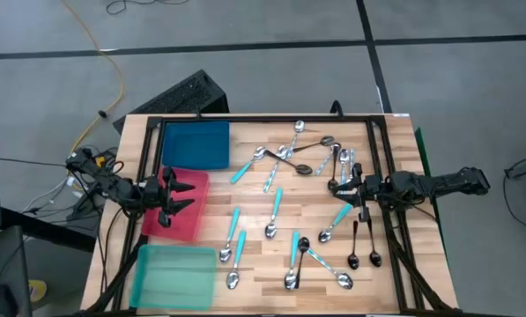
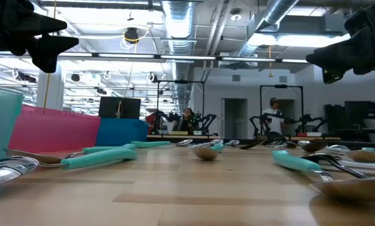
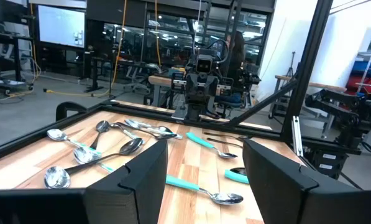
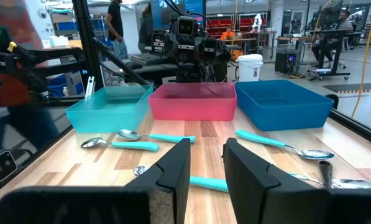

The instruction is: Sort silverware by color (type)

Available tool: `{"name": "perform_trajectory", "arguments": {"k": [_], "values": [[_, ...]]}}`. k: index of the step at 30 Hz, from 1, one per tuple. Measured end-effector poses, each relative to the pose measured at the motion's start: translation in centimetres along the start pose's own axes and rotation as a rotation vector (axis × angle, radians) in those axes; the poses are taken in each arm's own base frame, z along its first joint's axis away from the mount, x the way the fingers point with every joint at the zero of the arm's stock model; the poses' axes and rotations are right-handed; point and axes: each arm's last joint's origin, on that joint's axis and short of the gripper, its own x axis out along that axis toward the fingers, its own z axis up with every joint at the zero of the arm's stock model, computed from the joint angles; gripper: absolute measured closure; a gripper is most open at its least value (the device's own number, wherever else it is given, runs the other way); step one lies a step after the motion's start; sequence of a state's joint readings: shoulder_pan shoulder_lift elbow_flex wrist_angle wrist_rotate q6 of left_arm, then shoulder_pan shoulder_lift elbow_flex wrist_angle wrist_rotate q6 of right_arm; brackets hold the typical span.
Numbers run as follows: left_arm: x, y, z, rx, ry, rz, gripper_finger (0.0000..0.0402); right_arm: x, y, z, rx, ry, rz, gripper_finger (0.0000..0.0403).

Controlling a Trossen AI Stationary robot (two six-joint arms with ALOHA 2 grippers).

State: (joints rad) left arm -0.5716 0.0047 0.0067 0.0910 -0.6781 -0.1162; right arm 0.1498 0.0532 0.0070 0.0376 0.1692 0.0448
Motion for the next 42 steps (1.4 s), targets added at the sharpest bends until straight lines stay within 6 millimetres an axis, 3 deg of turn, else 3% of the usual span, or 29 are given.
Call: {"name": "perform_trajectory", "arguments": {"k": [24,30,37,42], "values": [[0.00,0.00,0.02,-0.005,-0.001,0.000,0.0207,0.00,0.00,0.00,0.000,0.000,0.000,0.0282],[0.00,0.00,0.02,-0.131,0.000,0.000,0.0207,0.00,0.00,-0.01,0.000,0.000,0.000,0.0282],[0.00,0.02,0.01,-0.395,-0.003,0.007,0.0207,0.00,0.00,0.00,-0.006,0.000,-0.001,0.0282],[0.00,0.02,0.01,-0.457,-0.003,0.008,0.0207,0.00,-0.10,0.02,-0.128,-0.002,-0.029,0.0282]]}}
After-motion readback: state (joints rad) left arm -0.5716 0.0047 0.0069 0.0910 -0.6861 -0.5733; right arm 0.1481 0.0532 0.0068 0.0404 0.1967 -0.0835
